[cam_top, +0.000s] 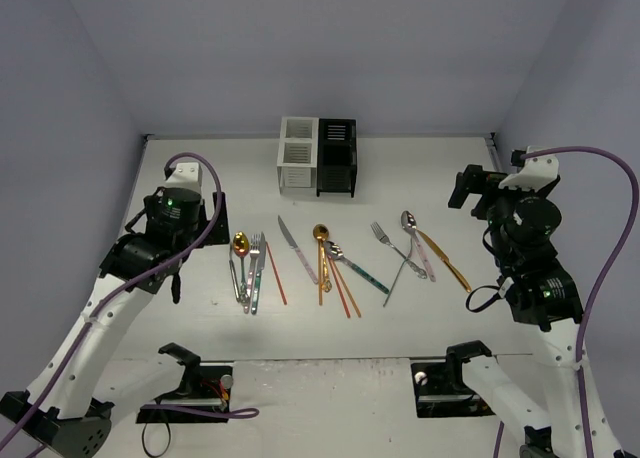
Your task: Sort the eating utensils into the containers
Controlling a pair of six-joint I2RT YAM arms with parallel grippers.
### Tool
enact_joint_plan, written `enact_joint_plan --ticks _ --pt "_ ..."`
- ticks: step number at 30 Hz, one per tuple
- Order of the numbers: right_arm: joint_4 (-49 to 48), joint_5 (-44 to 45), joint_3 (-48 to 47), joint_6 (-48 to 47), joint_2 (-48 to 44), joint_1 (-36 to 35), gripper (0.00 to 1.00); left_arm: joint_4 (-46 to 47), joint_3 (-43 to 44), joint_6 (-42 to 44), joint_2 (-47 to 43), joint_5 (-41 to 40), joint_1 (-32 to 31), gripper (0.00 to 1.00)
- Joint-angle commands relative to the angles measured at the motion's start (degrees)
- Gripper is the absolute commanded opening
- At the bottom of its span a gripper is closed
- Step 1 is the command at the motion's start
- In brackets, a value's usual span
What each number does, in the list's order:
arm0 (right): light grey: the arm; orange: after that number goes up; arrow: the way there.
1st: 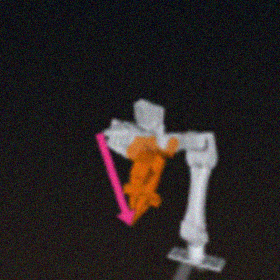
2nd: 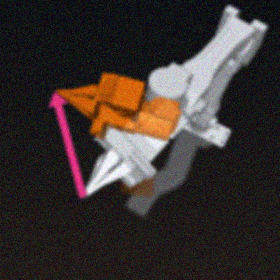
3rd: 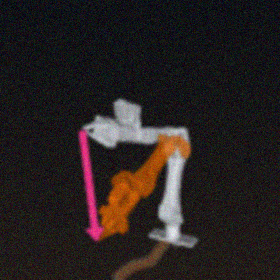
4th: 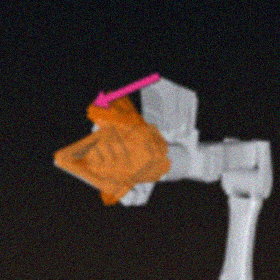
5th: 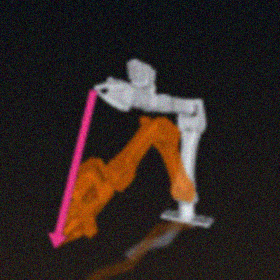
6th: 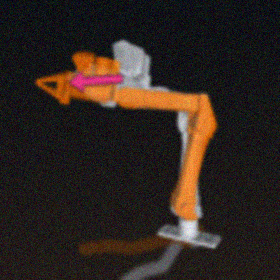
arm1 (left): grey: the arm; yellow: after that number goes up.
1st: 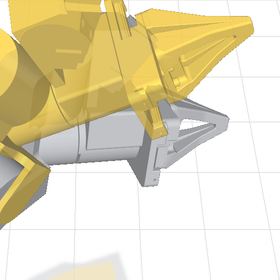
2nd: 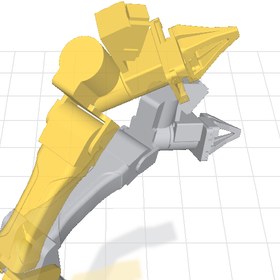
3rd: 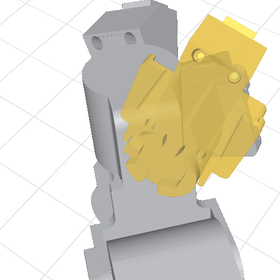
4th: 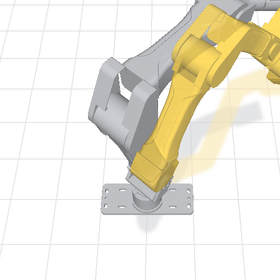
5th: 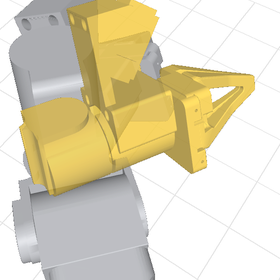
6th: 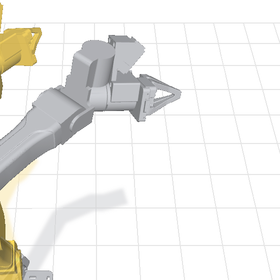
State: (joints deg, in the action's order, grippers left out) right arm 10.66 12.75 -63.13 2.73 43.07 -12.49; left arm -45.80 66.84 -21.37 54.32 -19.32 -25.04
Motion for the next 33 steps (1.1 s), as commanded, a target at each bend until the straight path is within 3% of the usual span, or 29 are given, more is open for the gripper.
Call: enact_joint_plan --ticks 1,14,23,33 --pt "-5.39 0.15 -1.01 -0.62 0.17 -0.69 1.0 1.06 0.48 -1.92 -0.09 0.53 0.43 0.97" --pt "-5.55 -1.54 3.22 -0.08 -0.85 -0.94 1.0 1.28 -4.22 -5.68 10.05 8.52 3.65 0.95" --pt "-5.48 -2.06 6.72 -0.01 -3.32 -1.2 1.0 8.25 -6.54 -7.99 22.95 14.99 10.23 0.81" --pt "-5.39 -1.75 8.72 -0.79 -5.38 -1.22 1.0 12.47 -5.03 -8.04 36.81 15.1 10.8 0.66"
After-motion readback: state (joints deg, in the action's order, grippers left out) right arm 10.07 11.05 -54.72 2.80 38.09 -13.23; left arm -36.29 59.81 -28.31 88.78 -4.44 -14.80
